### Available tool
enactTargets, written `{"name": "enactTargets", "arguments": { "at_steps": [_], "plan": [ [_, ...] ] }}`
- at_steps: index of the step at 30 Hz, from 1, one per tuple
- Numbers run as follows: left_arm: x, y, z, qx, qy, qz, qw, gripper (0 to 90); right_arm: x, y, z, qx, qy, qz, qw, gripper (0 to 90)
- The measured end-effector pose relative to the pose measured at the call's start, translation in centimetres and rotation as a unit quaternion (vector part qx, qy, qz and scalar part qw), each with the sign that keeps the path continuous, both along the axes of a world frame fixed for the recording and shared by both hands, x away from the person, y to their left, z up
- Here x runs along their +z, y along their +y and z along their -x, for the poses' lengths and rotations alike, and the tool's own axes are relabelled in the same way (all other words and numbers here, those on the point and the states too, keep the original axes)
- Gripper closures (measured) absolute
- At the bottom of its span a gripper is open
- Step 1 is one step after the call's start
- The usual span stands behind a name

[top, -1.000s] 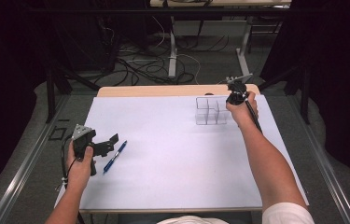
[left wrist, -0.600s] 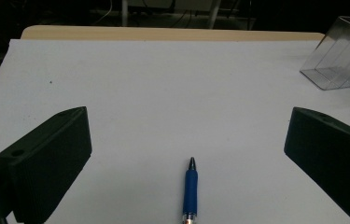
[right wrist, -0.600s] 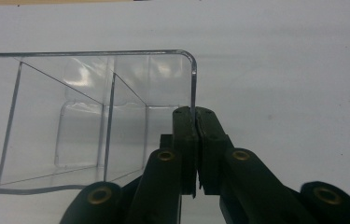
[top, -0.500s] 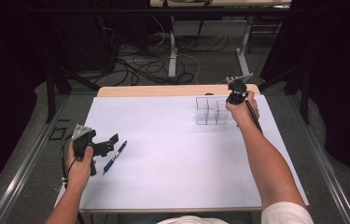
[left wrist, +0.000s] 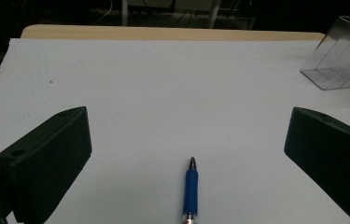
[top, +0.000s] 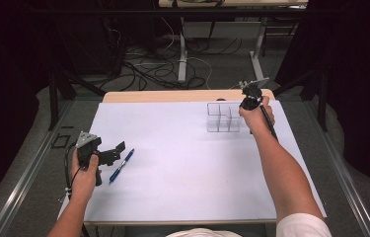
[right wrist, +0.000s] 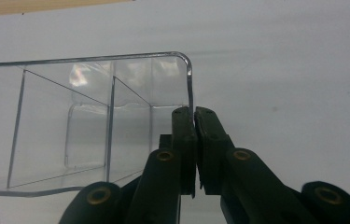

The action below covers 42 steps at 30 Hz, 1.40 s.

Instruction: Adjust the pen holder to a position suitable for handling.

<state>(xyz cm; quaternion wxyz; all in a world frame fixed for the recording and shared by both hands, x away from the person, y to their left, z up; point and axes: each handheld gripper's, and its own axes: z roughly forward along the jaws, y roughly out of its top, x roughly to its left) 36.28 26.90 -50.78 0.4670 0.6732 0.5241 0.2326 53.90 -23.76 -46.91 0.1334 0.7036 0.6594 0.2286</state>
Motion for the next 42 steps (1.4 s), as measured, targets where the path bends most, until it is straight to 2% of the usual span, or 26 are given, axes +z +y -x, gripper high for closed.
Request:
{"name": "enactTargets", "arguments": {
  "at_steps": [3, 4, 7, 15, 25, 27, 30, 33, 35, 36, 39, 42],
  "plan": [
    [0.0, 0.0, 0.0, 0.000, 0.000, 0.000, 1.0000, 0.6, 0.1, 0.1, 0.0, -0.003, 0.008, 0.007, 0.9999, 87.5],
    [0.0, 0.0, 0.0, 0.000, 0.000, 0.000, 1.0000, 0.6, 0.1, 0.1, 0.0, -0.005, 0.004, 0.007, 1.0000, 87.5],
    [0.0, 0.0, 0.0, 0.000, 0.000, 0.000, 1.0000, 0.6, 0.2, 0.0, 0.0, -0.005, 0.012, 0.004, 0.9999, 87.5],
    [0.0, 0.1, 0.0, 0.001, 0.000, 0.000, 1.0000, 0.6, 0.3, 0.4, 0.3, -0.014, 0.013, 0.000, 0.9998, 87.4],
    [0.0, 0.1, 0.0, 0.000, 0.001, -0.002, 1.0000, 0.6, 0.6, 1.6, 1.1, -0.003, 0.018, -0.007, 0.9998, 87.5],
    [0.0, 0.0, 0.0, 0.000, 0.000, -0.001, 1.0000, 0.6, 0.7, 2.3, 1.2, -0.007, 0.022, -0.015, 0.9996, 87.8],
    [0.0, 0.0, 0.0, -0.001, 0.001, -0.002, 1.0000, 0.6, 0.7, 3.1, 1.4, 0.002, 0.020, -0.018, 0.9996, 87.7],
    [0.0, 0.1, -0.1, 0.000, 0.002, -0.002, 1.0000, 0.6, 0.7, 4.1, 1.5, 0.009, 0.023, -0.011, 0.9996, 87.7],
    [0.0, 0.1, -0.1, 0.000, 0.002, -0.001, 1.0000, 0.6, 0.7, 4.8, 1.6, 0.011, 0.021, -0.025, 0.9994, 87.7],
    [0.0, 0.1, -0.1, 0.000, 0.002, -0.001, 1.0000, 0.6, 0.8, 5.0, 1.7, 0.013, 0.024, -0.015, 0.9995, 87.7],
    [0.0, 0.1, 0.0, 0.000, 0.002, 0.000, 1.0000, 0.6, 0.9, 5.8, 1.8, 0.020, 0.025, -0.013, 0.9994, 87.7],
    [0.0, 0.1, -0.1, 0.000, 0.001, 0.000, 1.0000, 0.6, 1.1, 6.5, 2.0, 0.019, 0.026, -0.021, 0.9993, 87.7]
  ]
}}
